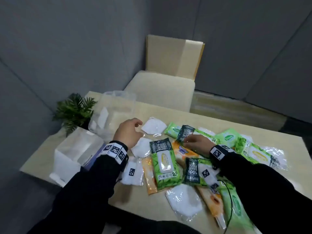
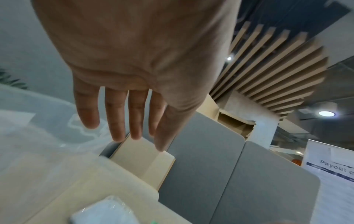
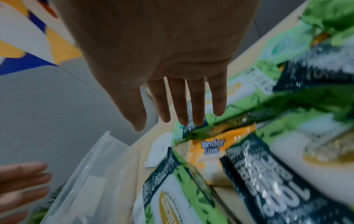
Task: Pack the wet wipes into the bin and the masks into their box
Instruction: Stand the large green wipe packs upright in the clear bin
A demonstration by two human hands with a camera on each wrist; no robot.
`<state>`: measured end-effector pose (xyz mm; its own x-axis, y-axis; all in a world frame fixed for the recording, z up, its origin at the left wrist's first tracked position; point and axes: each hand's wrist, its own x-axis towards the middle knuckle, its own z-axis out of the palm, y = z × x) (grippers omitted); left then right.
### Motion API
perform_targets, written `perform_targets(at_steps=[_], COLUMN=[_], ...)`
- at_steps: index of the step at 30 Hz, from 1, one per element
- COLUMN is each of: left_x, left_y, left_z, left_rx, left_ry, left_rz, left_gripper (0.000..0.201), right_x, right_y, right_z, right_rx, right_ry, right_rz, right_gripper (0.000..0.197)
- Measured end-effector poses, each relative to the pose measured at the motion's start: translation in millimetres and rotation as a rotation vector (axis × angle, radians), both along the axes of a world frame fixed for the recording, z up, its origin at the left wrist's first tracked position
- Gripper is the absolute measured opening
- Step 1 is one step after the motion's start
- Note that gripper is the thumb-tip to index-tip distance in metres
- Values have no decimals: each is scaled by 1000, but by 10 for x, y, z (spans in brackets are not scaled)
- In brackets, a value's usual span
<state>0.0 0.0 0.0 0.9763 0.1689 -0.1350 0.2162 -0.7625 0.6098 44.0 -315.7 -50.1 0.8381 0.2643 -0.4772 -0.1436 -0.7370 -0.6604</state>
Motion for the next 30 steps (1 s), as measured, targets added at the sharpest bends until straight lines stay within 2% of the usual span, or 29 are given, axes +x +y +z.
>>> perform_targets(at_steps=[3, 6, 10, 13, 18, 22, 25, 27, 30], left_x=[58, 83, 168, 268, 444, 612, 726, 786, 837], left_y=[201, 338, 396, 360, 321, 325, 326, 311, 282], left_z=[-158, -293, -511, -619, -698, -657, -601, -551, -480], left_rx=[31, 204, 324, 367, 303, 271, 273, 245, 204], left_ry=[30, 34, 67, 94, 85, 202, 289, 308, 290], left_rz=[32, 31, -37, -95, -155, -182, -196, -187, -201], left_gripper=[53, 59, 67, 73, 71, 61, 53, 49, 51], right_x=[24, -20, -185, -351, -366, -268, -184, -166, -187], right_y=[186, 404, 768, 1062, 1267, 1200, 1074, 1012, 985], right_z=[-144, -197, -429, -618, -773, -739, -670, -648, -631], right_rx=[118, 90, -115, -210, -383, -377, -290, -254, -246], right_ry=[167, 230, 235, 193, 183, 202, 236, 264, 286], right_rz=[-201, -333, -242, -238, -229, -214, -277, -317, -353], right_gripper=[19, 38, 91, 97, 126, 126, 104, 97, 99])
